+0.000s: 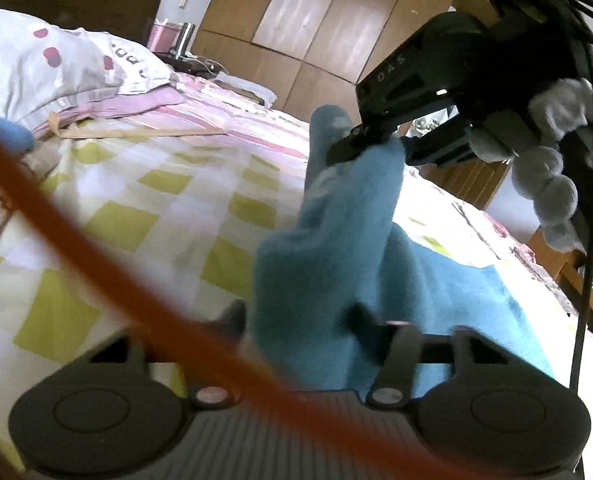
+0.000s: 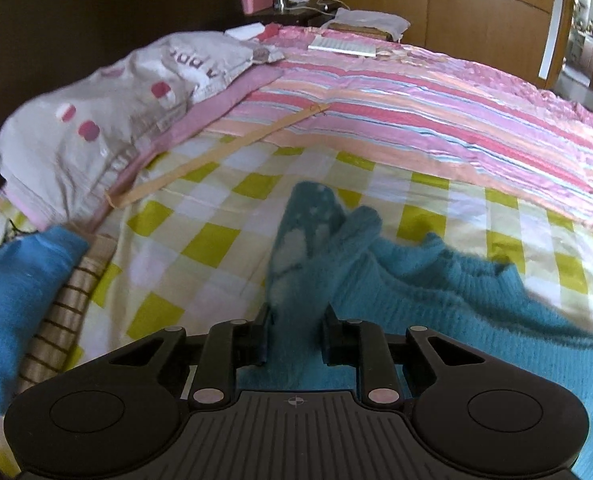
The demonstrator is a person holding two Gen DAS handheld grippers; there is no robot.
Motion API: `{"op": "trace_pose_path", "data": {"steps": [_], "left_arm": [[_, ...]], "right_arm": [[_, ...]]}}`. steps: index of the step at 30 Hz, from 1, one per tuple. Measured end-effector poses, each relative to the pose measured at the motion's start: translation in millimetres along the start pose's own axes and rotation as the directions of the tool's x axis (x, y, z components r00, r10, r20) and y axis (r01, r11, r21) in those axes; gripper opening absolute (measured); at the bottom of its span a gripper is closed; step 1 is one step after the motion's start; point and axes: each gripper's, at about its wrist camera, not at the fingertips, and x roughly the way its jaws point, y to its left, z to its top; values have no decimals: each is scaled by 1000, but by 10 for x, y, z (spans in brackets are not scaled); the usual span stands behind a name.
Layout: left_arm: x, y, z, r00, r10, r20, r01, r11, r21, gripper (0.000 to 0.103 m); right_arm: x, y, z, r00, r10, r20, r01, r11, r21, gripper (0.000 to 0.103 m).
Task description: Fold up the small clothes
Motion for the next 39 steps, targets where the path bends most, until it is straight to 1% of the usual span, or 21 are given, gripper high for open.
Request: {"op": "trace_pose_path", "data": {"steps": [1,3,6,10,12,19,23,26,28,31,33,36,37,39], "left_arm": [[-2,-63,24,1000,9,2,-9,1000,10,49],[-28,-187,87,1000,11,16,-11,1000,26,43],[-125,-353,192,999,-22,44,20,999,42,37],[-183,-645,301,995,-74,63,69,994,85,36],[-176,-859,328,992,-106,65,97,987,125,36],[-75,-1498,288,980,-191,50,173,953,250,36],[34,-1818,173,976,-218,12,204,933,297,36],[137,-2045,50,976,-216,-21,210,916,342,36],[216,-2196,-67,979,-201,-40,200,901,385,36],[322,-2384,-270,985,-165,-59,173,870,461,36],[394,-2488,-393,986,-145,-77,164,853,496,36],[431,-2598,-518,989,-128,-73,147,829,539,37],[434,-2623,-539,989,-127,-68,144,824,548,37],[440,-2654,-558,989,-129,-71,147,823,548,38]], "right_arm": [[-37,-51,-7,1000,12,5,-12,1000,14,21],[-100,-152,-21,999,33,17,-33,998,44,21],[-244,-333,-30,996,68,57,-73,993,92,21],[-477,-712,-58,987,111,117,-131,975,178,21],[-586,-912,-94,982,120,142,-149,965,215,20],[-924,-1631,-292,970,116,215,-182,929,321,20],[-1056,-2040,-469,964,100,245,-188,910,369,20],[-1075,-2353,-652,965,84,248,-184,892,413,20],[-1038,-2543,-786,967,78,243,-183,876,445,20],[-899,-2797,-1004,970,80,228,-186,849,494,20],[-786,-2922,-1145,973,83,216,-188,829,527,20],[-633,-3078,-1332,976,83,201,-184,806,563,20],[-600,-3120,-1370,974,89,206,-194,799,570,20],[-581,-3173,-1405,970,103,222,-215,791,572,20]]}}
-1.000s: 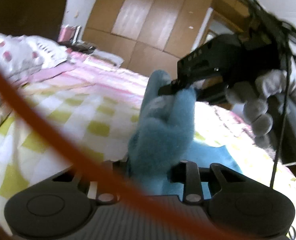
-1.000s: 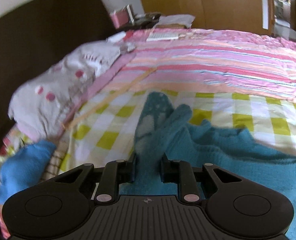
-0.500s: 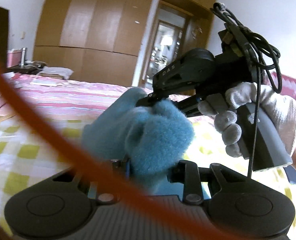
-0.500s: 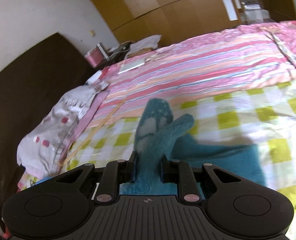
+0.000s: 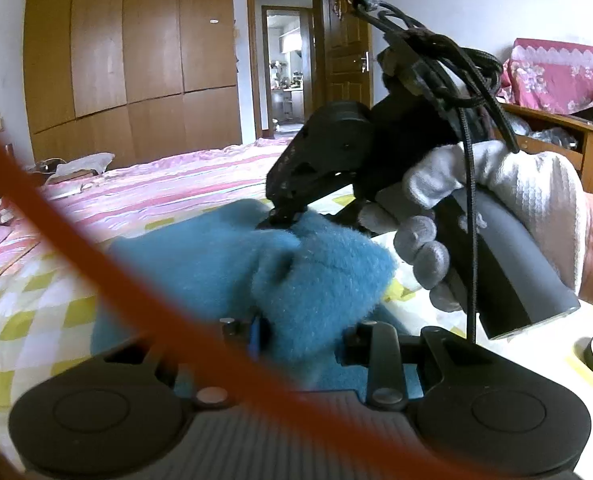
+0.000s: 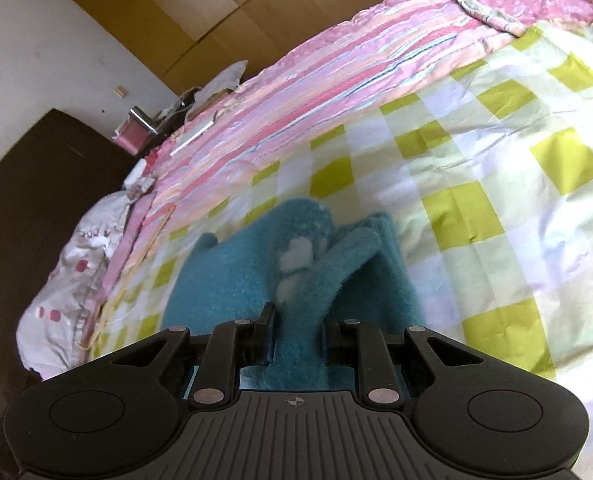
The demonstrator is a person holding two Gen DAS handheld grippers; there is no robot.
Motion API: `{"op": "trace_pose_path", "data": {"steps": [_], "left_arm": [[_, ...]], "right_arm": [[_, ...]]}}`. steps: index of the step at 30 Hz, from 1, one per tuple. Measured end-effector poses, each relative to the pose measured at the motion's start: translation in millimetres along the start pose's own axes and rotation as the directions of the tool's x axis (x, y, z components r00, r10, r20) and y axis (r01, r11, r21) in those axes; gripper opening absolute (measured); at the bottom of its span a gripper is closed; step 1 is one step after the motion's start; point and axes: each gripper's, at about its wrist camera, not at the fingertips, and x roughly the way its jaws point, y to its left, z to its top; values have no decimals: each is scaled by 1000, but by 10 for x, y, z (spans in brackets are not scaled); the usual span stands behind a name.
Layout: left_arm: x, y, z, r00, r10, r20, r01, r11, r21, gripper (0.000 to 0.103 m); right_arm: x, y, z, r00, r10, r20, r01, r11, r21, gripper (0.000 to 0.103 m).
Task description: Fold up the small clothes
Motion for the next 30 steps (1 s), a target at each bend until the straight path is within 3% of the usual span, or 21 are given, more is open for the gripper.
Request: {"op": "trace_pose_path", "data": {"steps": [7,12,17,23,26,28,30], "left_arm": [[12,-148,-137,1000,-13,-24,14,997,78,49],[-220,-52,-147,998,-61,-15,61,997,36,52],[-492,62,-174,995,-100,-12,100,995,-16,53],[-707,279,-278,997,-61,-48,60,998,-37,53],[-685,372,-259,998,-23,-55,20,998,-62,53],[-639,428,-245,998,-13,-66,7,995,-95,53],[-567,480,-232,997,10,-74,-18,994,-112,53]], "right_arm": [[-69,-66,-52,999,-37,10,37,997,-61,33],[-433,-49,-186,995,-74,73,81,990,-111,35],[-774,67,-457,998,14,57,-5,988,-157,42],[-833,85,-703,997,81,-17,-82,980,-181,44],[-765,63,-754,997,65,-40,-71,978,-198,46],[-741,29,-772,994,90,-60,-99,979,-177,46],[-777,18,-799,990,127,-61,-136,975,-177,34]]}}
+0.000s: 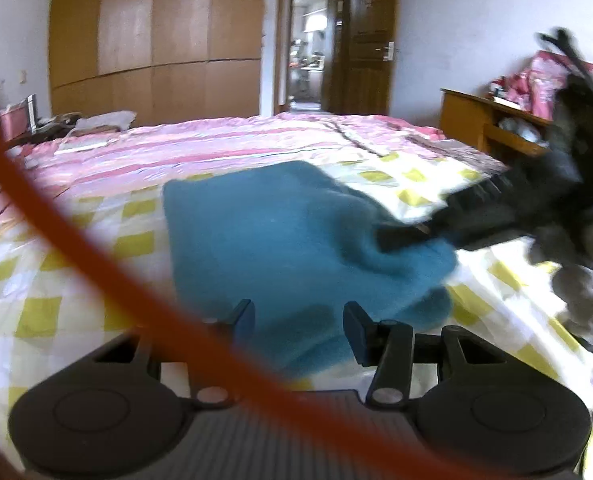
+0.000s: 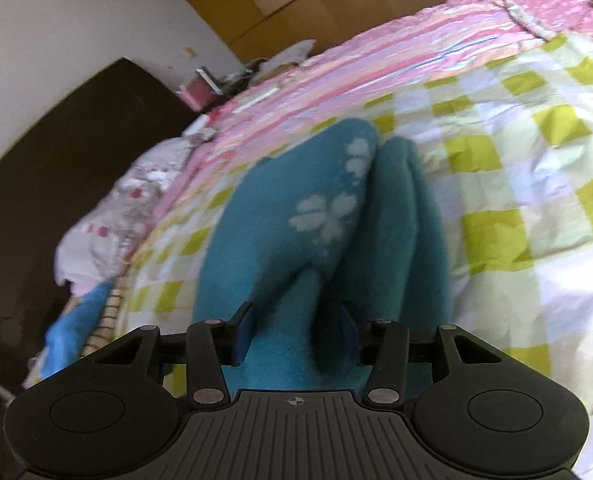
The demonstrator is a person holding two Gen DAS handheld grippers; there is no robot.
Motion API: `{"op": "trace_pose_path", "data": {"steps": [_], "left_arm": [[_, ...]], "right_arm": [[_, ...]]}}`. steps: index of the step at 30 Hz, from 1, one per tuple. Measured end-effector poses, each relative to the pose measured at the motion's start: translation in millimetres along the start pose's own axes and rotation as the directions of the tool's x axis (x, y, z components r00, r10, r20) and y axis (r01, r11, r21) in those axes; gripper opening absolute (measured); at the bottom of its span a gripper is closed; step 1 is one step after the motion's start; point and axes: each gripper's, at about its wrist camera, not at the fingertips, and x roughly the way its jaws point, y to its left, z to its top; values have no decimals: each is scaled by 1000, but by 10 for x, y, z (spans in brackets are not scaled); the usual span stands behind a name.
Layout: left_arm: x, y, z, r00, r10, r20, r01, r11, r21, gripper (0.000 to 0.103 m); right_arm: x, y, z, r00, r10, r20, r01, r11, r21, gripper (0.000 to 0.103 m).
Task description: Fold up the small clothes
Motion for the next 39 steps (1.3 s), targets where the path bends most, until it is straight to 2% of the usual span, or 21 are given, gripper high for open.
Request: {"op": "trace_pose_path", "data": {"steps": [1,2,4,6,9,13,16,19,23,26,27,29,32,35,37,39], "left_arm": [[40,31,4,1000,13,-1,-13,1000,-5,53],[72,49,3,1000,25,-3,-25,1000,-12,53],[124,109,-29,999,36,-20,-37,999,-39,53],[232,176,-55,998,38,-51,-42,996,-73,54],[269,200,-80,998,39,-59,-43,996,-72,55],[286,224,-69,998,32,-59,-35,998,-56,55],[287,229,-53,998,29,-60,-32,998,-56,55],[284,229,-47,998,28,-59,-31,998,-51,55],[284,233,-33,998,26,-55,-28,999,-45,55],[311,234,-17,998,25,-58,-28,999,-42,55],[314,230,-12,998,27,-57,-29,999,-38,55],[312,222,-2,998,27,-56,-29,999,-29,55],[260,218,61,999,26,-39,-27,999,-19,55],[113,223,252,999,10,36,-9,999,-33,55],[78,206,355,997,-7,77,10,999,-46,55],[180,153,380,997,-21,79,24,999,-43,58]], "right_arm": [[-29,5,-30,1000,-6,7,6,1000,-19,15],[-39,1,-60,999,-34,3,34,999,-29,10],[-39,-100,-158,997,-80,-9,80,997,-1,9],[-18,-294,-285,995,-94,-21,96,992,77,8],[-42,-443,-403,998,-64,0,63,985,161,9],[-154,-256,-296,997,-74,18,72,993,95,26],[-194,-174,-146,996,-49,77,43,995,86,56],[-43,-132,17,993,-57,107,47,995,87,57],[367,-164,178,993,-97,59,91,991,101,58],[500,-184,199,994,-77,71,68,989,128,58],[512,-186,196,994,-72,80,60,988,141,56],[511,-166,169,994,-54,96,39,988,149,36],[440,-99,151,992,-52,113,40,993,110,26],[239,-82,228,985,-5,175,-19,991,135,24],[16,-26,256,968,43,249,-73,991,114,23],[-130,-67,211,951,51,305,-93,988,125,23]]}}
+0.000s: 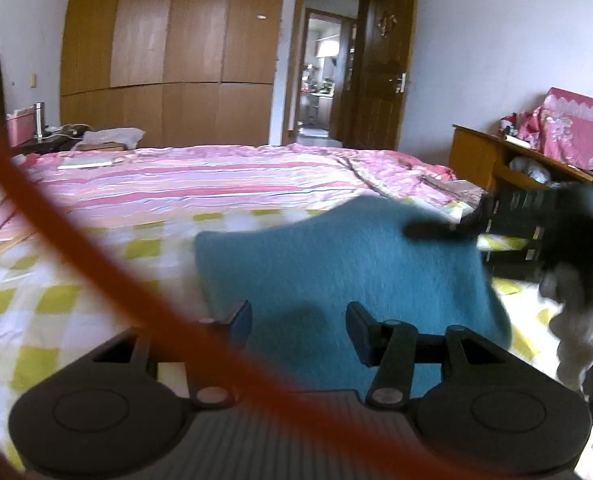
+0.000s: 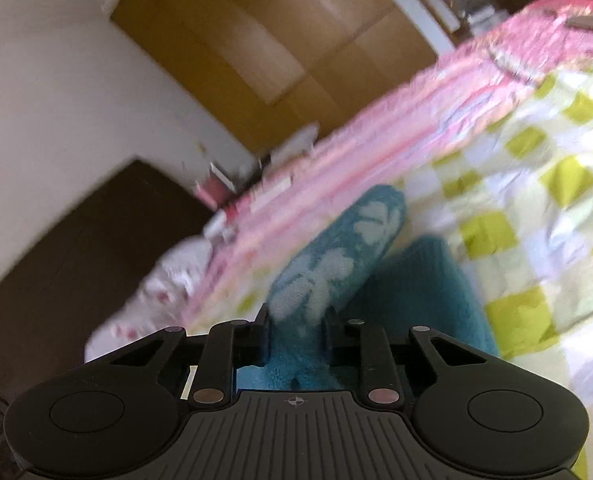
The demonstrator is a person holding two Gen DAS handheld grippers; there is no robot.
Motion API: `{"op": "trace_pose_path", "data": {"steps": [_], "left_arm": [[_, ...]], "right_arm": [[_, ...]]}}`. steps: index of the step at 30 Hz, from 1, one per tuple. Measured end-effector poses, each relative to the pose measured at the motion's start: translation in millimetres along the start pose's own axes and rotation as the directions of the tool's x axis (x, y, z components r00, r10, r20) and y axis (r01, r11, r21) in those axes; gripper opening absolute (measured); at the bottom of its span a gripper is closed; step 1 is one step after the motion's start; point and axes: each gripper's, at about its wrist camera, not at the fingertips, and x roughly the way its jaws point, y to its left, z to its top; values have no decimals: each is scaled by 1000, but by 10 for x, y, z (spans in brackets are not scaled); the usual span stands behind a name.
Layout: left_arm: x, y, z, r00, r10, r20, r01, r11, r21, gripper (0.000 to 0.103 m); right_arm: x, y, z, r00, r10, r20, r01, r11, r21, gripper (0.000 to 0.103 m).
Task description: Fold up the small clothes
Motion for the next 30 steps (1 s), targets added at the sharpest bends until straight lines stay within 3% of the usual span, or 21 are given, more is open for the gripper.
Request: {"op": "trace_pose_path", "data": {"steps": [1,3,5,8,16,18,26,28,30], "left_arm": [[104,-37,-26,1000,13,-23,-12,1000,11,58],[354,-91,-128,994,40,-102,-38,999,23,58],[405,-164,-209,993,72,-96,-65,995,75,58],[390,-201,-253,993,84,-88,-72,989,132,59],[413,-100,-239,992,74,-103,-65,994,86,59],[416,-105,-235,992,73,-103,-64,994,88,59],[420,-84,-248,992,70,-102,-62,995,83,60],[413,-86,-231,992,68,-103,-60,995,79,60],[378,-75,-193,994,50,-92,-45,997,61,60]], "right_arm": [[-31,-100,-22,1000,-9,14,8,1000,26,23],[67,-337,-99,994,-110,-20,111,992,64,23],[179,-606,-213,983,-170,-71,178,977,118,22],[163,-697,-272,988,-148,-50,153,977,147,22],[142,-498,-158,988,-140,-65,144,988,60,35],[221,-440,-92,984,-161,-79,163,986,21,40],[324,-386,15,975,-208,-76,208,978,0,44],[450,-375,27,969,-223,-106,221,975,-30,44],[473,-358,57,966,-241,-90,237,970,-53,31]]}}
